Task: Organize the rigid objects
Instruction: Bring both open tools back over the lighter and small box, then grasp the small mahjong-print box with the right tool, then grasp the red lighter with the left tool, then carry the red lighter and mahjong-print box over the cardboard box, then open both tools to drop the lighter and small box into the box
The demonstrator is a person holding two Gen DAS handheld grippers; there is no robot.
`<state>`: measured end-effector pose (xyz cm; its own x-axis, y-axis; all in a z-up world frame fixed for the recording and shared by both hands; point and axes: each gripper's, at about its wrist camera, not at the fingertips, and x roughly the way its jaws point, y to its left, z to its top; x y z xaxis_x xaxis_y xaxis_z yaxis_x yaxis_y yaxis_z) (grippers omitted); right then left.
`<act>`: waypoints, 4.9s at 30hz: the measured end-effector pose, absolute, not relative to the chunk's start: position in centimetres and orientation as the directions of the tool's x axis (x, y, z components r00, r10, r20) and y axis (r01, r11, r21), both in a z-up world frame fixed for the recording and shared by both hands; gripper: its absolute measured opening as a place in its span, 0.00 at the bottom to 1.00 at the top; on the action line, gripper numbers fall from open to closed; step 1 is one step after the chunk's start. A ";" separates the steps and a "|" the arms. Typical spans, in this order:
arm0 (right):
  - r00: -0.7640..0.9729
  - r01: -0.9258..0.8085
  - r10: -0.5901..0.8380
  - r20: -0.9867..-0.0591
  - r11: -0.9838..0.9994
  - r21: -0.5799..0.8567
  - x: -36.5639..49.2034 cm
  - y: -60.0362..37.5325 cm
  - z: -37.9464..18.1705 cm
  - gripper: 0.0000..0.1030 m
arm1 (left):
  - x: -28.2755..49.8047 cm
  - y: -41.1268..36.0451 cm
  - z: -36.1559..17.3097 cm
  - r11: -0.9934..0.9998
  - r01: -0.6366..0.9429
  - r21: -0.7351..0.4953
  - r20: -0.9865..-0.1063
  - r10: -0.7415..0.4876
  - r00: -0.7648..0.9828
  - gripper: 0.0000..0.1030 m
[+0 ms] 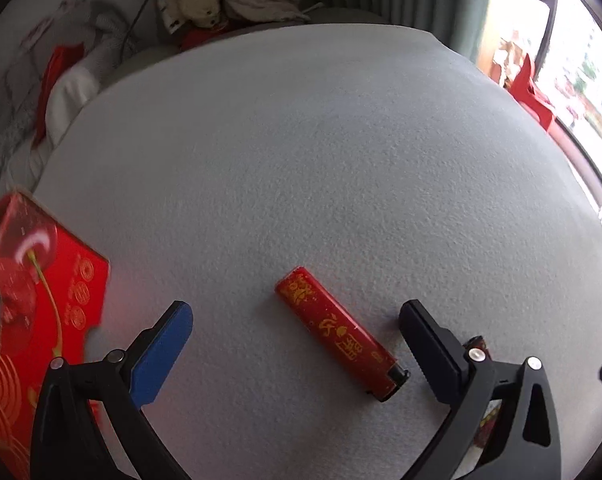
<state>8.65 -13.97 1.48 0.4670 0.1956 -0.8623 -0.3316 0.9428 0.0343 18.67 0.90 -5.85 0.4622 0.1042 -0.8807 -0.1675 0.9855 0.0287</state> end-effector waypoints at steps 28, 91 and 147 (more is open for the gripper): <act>0.389 -0.229 0.146 -0.910 0.972 0.058 6.2 -17.4 -0.4 0.25 | 17.1 -3.9 -5.4 0.992 -0.122 -0.004 -0.846 0.062 0.530 1.00; 0.588 -0.461 0.368 -0.721 0.884 0.075 -0.7 -1.0 12.9 0.25 | -2.9 10.2 9.8 0.973 -0.187 -0.133 -0.635 0.061 0.770 0.20; 0.294 -0.589 0.476 -0.829 0.773 0.235 2.6 14.5 7.7 1.00 | -4.6 28.9 1.7 0.828 -0.557 -0.054 -0.814 0.286 0.505 0.91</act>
